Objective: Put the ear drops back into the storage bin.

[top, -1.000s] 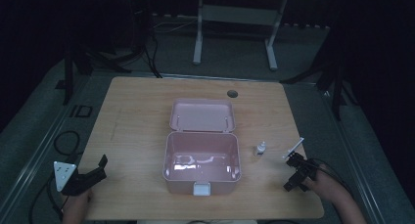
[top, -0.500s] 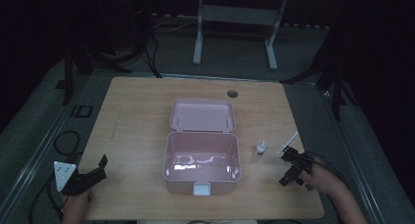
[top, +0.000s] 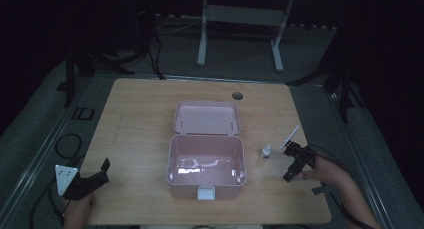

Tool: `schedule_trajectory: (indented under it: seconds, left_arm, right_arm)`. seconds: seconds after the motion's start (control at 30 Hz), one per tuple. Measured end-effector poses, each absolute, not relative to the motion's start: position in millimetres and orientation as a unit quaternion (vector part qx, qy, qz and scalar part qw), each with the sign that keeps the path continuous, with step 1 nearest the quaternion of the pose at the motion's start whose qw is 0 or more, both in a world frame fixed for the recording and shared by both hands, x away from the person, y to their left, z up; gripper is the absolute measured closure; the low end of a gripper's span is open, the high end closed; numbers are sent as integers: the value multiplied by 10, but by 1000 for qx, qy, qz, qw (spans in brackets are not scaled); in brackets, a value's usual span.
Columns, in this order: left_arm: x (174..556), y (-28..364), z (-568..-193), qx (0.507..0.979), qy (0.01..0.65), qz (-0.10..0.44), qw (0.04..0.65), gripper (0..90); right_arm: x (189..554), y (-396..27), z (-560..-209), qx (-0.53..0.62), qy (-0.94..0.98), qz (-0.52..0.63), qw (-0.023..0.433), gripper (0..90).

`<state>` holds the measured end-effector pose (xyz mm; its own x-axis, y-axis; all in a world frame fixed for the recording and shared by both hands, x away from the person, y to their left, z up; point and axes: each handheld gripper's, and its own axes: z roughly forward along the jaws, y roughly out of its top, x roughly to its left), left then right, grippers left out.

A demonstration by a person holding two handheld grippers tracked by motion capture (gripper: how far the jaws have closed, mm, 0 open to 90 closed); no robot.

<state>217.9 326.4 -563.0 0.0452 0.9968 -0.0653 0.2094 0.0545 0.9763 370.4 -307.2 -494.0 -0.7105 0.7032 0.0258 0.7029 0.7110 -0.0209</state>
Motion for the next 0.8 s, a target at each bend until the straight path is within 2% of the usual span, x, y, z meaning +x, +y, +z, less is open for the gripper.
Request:
schedule_trajectory:
  seconds: [0.17,0.53,0.8]
  left_arm:
    - [2180,3266,-5630,548,551,415,473,4]
    - [2183,3263,-5630,550,549,415,473,5]
    - [2183,3265,-5629,550,549,414,474,5]
  right_arm:
    - [3830,-3019,-4905,-382,-924,-10,25,112]
    - [4034,-2842,-4934,-370,-928,5,39,194]
    - [4135,-2667,-4963,-347,-937,17,44,217]
